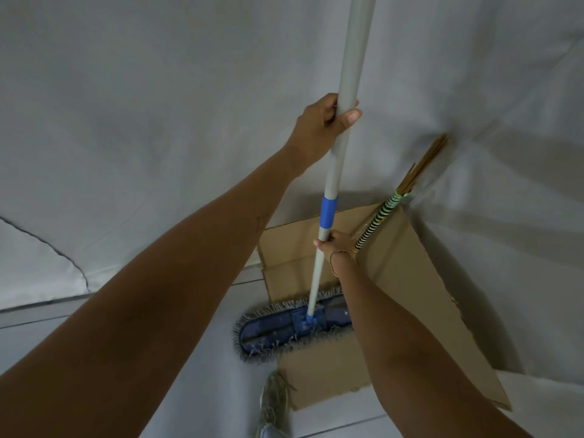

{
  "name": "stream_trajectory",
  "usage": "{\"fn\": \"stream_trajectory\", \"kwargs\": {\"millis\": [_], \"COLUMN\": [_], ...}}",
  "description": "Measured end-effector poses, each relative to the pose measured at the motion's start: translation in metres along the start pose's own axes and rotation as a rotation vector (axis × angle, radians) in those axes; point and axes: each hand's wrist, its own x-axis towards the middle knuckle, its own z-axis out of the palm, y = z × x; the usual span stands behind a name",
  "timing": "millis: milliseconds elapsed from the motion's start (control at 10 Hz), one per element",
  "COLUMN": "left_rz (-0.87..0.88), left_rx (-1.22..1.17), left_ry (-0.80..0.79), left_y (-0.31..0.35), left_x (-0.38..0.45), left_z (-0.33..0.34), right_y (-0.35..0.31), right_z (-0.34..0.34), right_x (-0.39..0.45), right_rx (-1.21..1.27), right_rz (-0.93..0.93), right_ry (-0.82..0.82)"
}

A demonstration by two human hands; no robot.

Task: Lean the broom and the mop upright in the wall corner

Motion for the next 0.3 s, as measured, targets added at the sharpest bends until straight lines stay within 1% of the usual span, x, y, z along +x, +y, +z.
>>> {"fn": "stream_trajectory", "kwargs": {"millis": [100, 200, 300], "left_rz": [-0.032, -0.028, -0.057], "left_rx": [0.098, 0.199, 0.357], "left_ry": [-0.051, -0.102, -0.138], "left_y": [0.002, -0.009, -0.026], "left_x": [-0.002, -0.013, -0.036], "left_z": [-0.004, -0.006, -0.012], "right_y": [-0.004, 0.001, 0.003], "right_z": [-0.006, -0.009, -0.013], "right_x": [-0.007, -0.016, -0.025], "right_rx": [0.016, -0.005, -0.013], "right_rz": [-0.017, -0.03, 0.019], "right_ry": [0.009, 0.016, 0.052]}}
